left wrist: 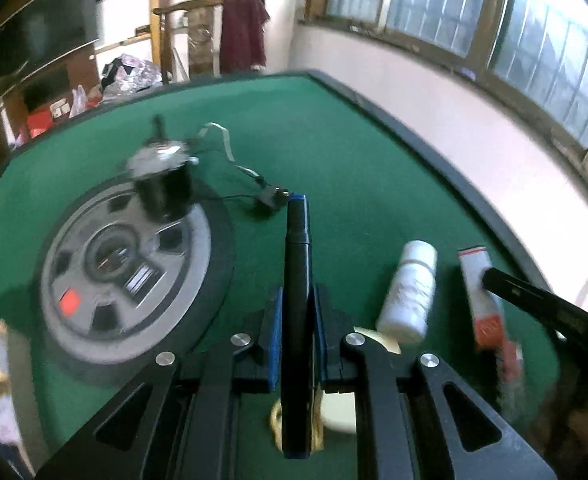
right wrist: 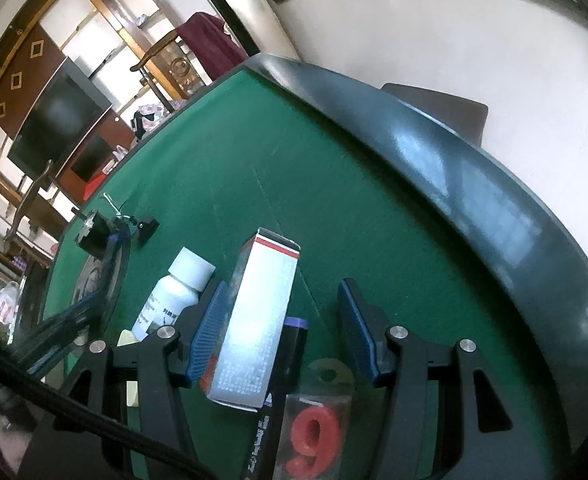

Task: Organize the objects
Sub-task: 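Grasp the dark blue pen with the left tool while the right tool grasps the white-red box, then carry the pen and white green-label bottle over the cardboard box with both tools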

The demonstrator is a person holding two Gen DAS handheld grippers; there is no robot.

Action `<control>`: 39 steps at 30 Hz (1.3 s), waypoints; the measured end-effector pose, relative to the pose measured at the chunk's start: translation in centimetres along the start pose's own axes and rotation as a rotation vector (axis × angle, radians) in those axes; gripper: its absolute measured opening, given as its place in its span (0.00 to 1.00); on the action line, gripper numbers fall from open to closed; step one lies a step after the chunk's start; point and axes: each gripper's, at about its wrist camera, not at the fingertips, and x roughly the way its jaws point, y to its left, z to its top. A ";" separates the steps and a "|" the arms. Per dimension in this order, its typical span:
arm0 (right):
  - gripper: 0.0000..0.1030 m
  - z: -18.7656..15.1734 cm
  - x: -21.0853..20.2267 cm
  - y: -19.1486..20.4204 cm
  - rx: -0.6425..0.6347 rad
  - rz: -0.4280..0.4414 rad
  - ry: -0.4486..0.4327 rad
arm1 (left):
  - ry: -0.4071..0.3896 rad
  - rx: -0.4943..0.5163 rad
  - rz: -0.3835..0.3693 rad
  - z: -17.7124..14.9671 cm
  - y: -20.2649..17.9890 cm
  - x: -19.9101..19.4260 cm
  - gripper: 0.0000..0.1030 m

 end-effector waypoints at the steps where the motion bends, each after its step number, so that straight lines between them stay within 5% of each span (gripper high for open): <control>1: 0.54 0.0 -0.1 0.0 -0.001 -0.003 -0.005 | -0.018 -0.013 -0.007 -0.4 0.5 -1.0 0.11; 8: 0.54 0.2 0.0 -0.8 0.036 0.030 -0.008 | -0.127 -0.077 -0.015 -4.3 2.8 -6.8 0.11; 13: 0.54 0.5 -2.8 0.0 0.027 0.058 -0.117 | -0.160 -0.176 -0.047 -6.8 5.7 -8.7 0.11; 22: 0.54 0.6 -0.5 8.6 -0.144 0.200 0.149 | -0.226 -0.315 -0.074 -11.4 10.7 -12.4 0.11; 27: 0.54 0.6 3.8 9.6 -0.127 0.059 0.250 | -0.285 -0.354 -0.049 -13.4 12.9 -14.9 0.11; 32: 0.52 1.1 5.2 11.2 -0.137 -0.056 0.221 | -0.325 -0.400 -0.036 -14.9 15.3 -16.0 0.11; 39: 0.31 -0.4 6.8 12.9 -0.226 -0.171 0.236 | -0.333 -0.449 -0.022 -16.9 17.8 -15.9 0.11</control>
